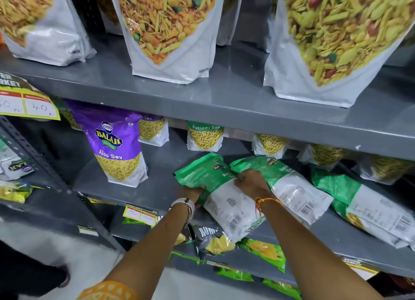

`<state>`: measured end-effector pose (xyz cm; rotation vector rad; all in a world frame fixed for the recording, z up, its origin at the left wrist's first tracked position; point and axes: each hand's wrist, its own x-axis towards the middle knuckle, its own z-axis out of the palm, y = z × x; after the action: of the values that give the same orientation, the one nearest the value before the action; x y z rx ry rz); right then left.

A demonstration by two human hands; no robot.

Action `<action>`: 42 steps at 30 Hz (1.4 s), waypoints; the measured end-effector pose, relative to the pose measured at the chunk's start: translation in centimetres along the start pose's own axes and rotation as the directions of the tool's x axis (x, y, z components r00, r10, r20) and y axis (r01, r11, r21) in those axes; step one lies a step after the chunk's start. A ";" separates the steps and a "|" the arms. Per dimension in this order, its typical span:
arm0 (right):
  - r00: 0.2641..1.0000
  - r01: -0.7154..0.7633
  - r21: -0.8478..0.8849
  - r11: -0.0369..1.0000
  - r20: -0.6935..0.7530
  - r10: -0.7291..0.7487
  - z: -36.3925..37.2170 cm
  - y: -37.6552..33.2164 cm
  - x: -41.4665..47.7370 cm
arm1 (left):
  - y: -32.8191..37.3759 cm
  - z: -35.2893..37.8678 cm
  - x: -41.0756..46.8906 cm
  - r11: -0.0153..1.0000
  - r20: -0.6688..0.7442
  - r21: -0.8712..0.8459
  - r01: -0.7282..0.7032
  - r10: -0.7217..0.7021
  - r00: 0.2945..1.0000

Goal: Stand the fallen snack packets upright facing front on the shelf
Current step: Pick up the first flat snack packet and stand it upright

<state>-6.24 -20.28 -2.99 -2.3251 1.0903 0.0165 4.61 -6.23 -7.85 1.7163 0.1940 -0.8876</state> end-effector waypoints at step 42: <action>0.981 0.049 0.659 0.751 -0.172 0.088 2.5 -6.6 -1.2 | 7.1 -8.7 0.2 0.675 0.238 -0.003 -0.737 0.717 0.656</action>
<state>-1.77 -14.83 -1.62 -1.6823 0.9967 -0.5222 12.61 -1.07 -1.92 1.5531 -0.6773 -0.4591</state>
